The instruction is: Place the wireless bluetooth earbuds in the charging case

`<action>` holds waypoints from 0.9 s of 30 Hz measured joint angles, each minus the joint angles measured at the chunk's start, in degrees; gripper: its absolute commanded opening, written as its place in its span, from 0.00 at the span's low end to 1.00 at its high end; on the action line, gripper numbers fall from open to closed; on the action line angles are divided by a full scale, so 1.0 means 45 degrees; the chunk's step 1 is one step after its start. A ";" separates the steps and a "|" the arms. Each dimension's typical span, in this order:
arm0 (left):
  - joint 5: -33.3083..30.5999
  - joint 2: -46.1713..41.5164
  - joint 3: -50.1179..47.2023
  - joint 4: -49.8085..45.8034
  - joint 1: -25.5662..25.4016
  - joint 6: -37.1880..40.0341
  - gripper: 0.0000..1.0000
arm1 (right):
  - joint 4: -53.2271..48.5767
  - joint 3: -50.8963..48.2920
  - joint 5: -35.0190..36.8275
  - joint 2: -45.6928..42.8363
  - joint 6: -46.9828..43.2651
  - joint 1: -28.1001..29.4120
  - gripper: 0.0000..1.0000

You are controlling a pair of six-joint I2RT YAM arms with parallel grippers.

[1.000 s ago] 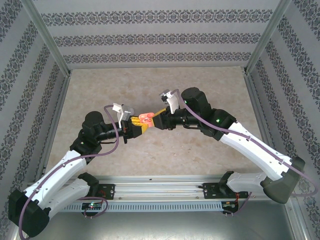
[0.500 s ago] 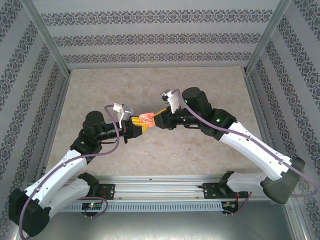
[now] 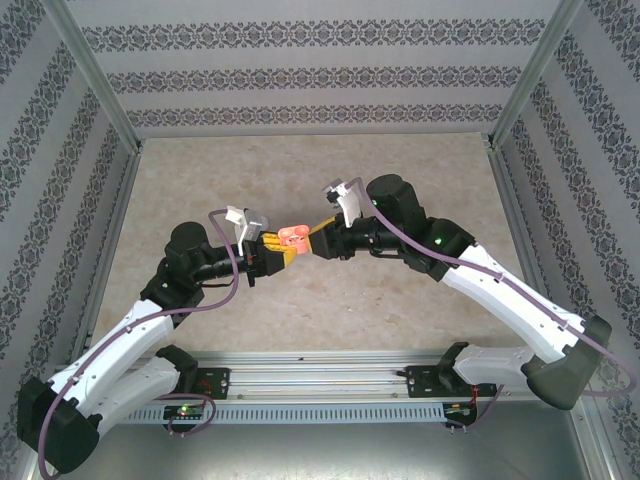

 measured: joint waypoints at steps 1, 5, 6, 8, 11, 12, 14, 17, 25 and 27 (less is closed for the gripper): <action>0.0000 -0.0005 0.0000 0.0000 0.0000 0.0000 0.01 | 0.0000 -0.0005 0.0000 -0.0092 0.0063 -0.0073 0.38; 0.0000 -0.0010 0.0000 0.0015 0.0000 0.0000 0.01 | 0.0112 -0.0005 0.0010 -0.0486 0.0457 -0.0588 0.39; 0.0010 -0.0010 0.0000 0.0039 0.0000 0.0000 0.01 | 0.0180 -0.0024 0.0005 -0.0563 0.0622 -0.0792 0.38; 0.0058 -0.0005 0.0000 0.0097 0.0000 0.0000 0.01 | 0.0287 -0.0087 -0.0019 -0.0631 0.0991 -0.1209 0.37; 0.0248 0.0034 0.0010 0.0199 0.0000 -0.0005 0.01 | 0.0719 -0.0491 -0.0384 -0.0602 0.1855 -0.1967 0.35; 0.0306 0.0073 0.0034 0.0223 0.0000 -0.0005 0.01 | 0.0899 -0.0685 -0.0578 -0.0568 0.2147 -0.2166 0.35; 0.0384 0.0165 0.0097 0.0316 0.0000 -0.0010 0.01 | 0.1292 -0.1064 -0.1030 -0.0398 0.2676 -0.2419 0.31; 0.0544 0.0296 0.0209 0.0500 0.0000 -0.0049 0.01 | 0.1914 -0.1418 -0.1885 0.0102 0.3434 -0.2531 0.27; 0.1035 0.0986 0.0243 0.1248 0.0005 -0.0384 0.00 | 0.3487 -0.1491 -0.4430 0.1326 0.4634 -0.2531 0.22; 0.1054 0.1054 0.0321 0.1331 0.0005 -0.0427 0.00 | 0.3677 -0.1491 -0.4731 0.1355 0.4823 -0.2589 0.22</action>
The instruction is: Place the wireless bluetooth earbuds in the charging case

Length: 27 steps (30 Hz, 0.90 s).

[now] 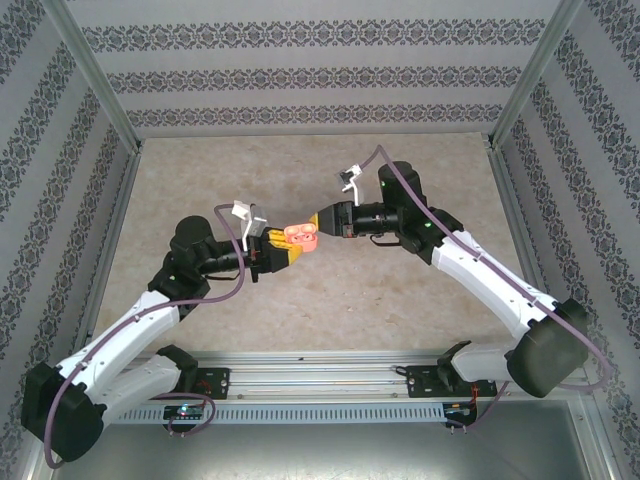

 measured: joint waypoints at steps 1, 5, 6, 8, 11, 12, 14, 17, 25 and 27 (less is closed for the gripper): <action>0.0034 0.0000 0.0073 0.0000 0.0000 -0.0010 0.00 | 0.0121 0.0000 -0.0121 0.0000 0.0049 -0.0010 0.22; 0.0097 -0.0005 0.0204 0.0097 0.0000 -0.0058 0.00 | 0.0617 0.0000 -0.0622 0.0000 0.0126 -0.0083 0.22; 0.0136 -0.0005 0.0209 0.0107 0.0000 -0.0078 0.00 | 0.0665 0.0000 -0.0670 0.0000 0.0121 -0.0083 0.22; 0.0155 -0.0005 0.0233 0.0136 0.0000 -0.0102 0.00 | 0.0758 0.0000 -0.0767 0.0000 0.0121 -0.0083 0.22; 0.0189 0.0000 0.0233 0.0170 0.0000 -0.0146 0.00 | 0.0826 0.0000 -0.0860 -0.0015 0.0107 -0.0083 0.24; 0.0194 0.0000 0.0233 0.0175 0.0000 -0.0151 0.00 | 0.0845 0.0000 -0.0860 -0.0015 0.0078 -0.0083 0.24; 0.0209 0.0000 0.0243 0.0175 0.0000 -0.0155 0.00 | 0.0850 0.0000 -0.0855 -0.0034 0.0053 -0.0083 0.26; 0.0233 0.0000 0.0277 0.0189 0.0000 -0.0180 0.00 | 0.0845 0.0000 -0.0845 -0.0136 -0.0068 -0.0087 0.31; 0.0253 0.0029 0.0427 0.0393 -0.0005 -0.0180 0.00 | 0.0738 0.0000 -0.0831 -0.0491 -0.0597 -0.0083 0.35; 0.0267 0.0087 0.0442 0.0364 -0.0005 -0.0185 0.00 | 0.0714 0.0000 -0.0835 -0.0520 -0.0680 -0.0078 0.36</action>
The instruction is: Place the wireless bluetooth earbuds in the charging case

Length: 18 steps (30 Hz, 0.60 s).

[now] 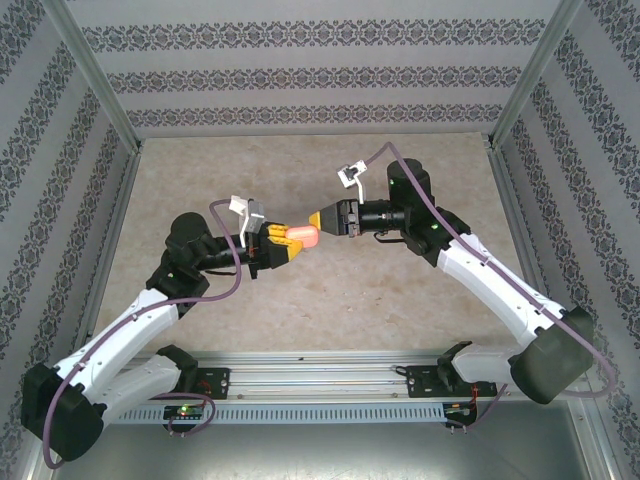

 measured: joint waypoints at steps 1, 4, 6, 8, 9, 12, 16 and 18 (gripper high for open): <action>0.0005 0.0073 0.0000 -0.0049 0.0000 0.0000 0.00 | 0.0000 0.0000 -0.0010 -0.0024 -0.0034 0.0010 0.37; -0.0126 0.0335 0.0000 -0.0243 0.0000 0.0000 0.00 | 0.0000 0.0000 -0.0107 -0.0194 -0.0175 0.0102 0.42; -0.0209 0.0461 0.0000 -0.0374 0.0000 -0.0005 0.00 | -0.0005 0.0000 -0.0112 -0.0345 -0.0287 0.0165 0.47; -0.0287 0.0515 0.0000 -0.0427 0.0000 -0.0039 0.00 | 0.0005 0.0000 -0.0107 -0.0544 -0.0355 0.0175 0.51; -0.0296 0.0520 0.0000 -0.0427 0.0000 -0.0058 0.00 | 0.0005 0.0000 -0.0097 -0.0636 -0.0359 0.0175 0.53; -0.0359 0.0520 0.0000 -0.0427 0.0000 -0.0155 0.00 | 0.0092 -0.0092 0.0005 -0.1025 -0.0359 0.0175 0.57; -0.0379 0.0534 0.0000 -0.0379 0.0000 -0.0457 0.00 | 0.0335 -0.0486 0.0136 -0.1355 -0.0350 0.0175 0.59; -0.0379 0.0559 0.0000 -0.0345 0.0000 -0.0646 0.00 | 0.0461 -0.0685 0.0175 -0.1350 -0.0282 0.0175 0.60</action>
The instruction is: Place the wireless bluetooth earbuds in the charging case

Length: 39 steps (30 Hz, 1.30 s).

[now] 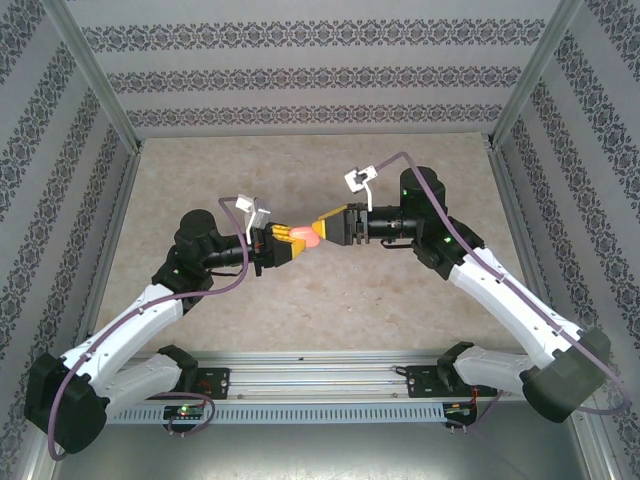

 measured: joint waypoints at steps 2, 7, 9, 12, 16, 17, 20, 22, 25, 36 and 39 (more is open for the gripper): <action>-0.0005 0.0034 -0.0005 0.0083 0.0000 -0.0185 0.00 | 0.0058 -0.0209 0.0063 0.0000 0.0063 0.0000 0.61; -0.0155 0.0049 -0.0073 0.0253 0.0053 -0.0758 0.01 | -0.0243 -0.0481 0.0835 -0.0107 0.0010 -0.0005 0.61; -0.0340 0.0044 -0.0165 0.0248 0.0165 -0.1030 0.01 | -0.0656 -0.0573 0.1438 -0.0311 -0.0073 -0.0015 0.61; -0.0947 0.0044 -0.0296 -0.0291 0.0466 -0.1418 0.00 | -0.1457 -0.0661 0.2506 -0.0690 -0.0189 -0.0063 0.61; -0.2127 0.0092 -0.0505 -0.1826 0.0792 -0.1787 0.00 | -0.2671 -0.0748 0.4085 -0.0952 -0.0359 -0.0097 0.61; -0.2361 0.0151 -0.0714 -0.2103 0.0874 -0.1899 0.00 | -0.2943 -0.0797 0.4435 -0.0952 -0.0364 -0.0097 0.61; -0.2880 0.0486 -0.1632 -0.2560 0.1112 -0.2361 0.01 | -0.3555 -0.1064 0.5168 -0.0952 -0.0345 -0.0097 0.61; -0.3230 0.0763 -0.2341 -0.2914 0.1214 -0.2667 0.03 | -0.3895 -0.1292 0.5537 -0.0952 -0.0311 -0.0097 0.61; -0.3653 0.1137 -0.3395 -0.3201 0.1282 -0.3099 0.06 | -0.4289 -0.1608 0.6042 -0.0952 -0.0267 -0.0102 0.61; -0.3468 0.3798 -0.4386 -0.2137 0.1282 -0.3599 0.09 | -0.4969 -0.2744 0.7009 -0.0952 0.0330 -0.1185 0.62; -0.3235 0.4362 -0.4303 -0.1447 0.1292 -0.3594 0.14 | -0.5217 -0.2992 0.7159 -0.1035 0.0369 -0.1559 0.62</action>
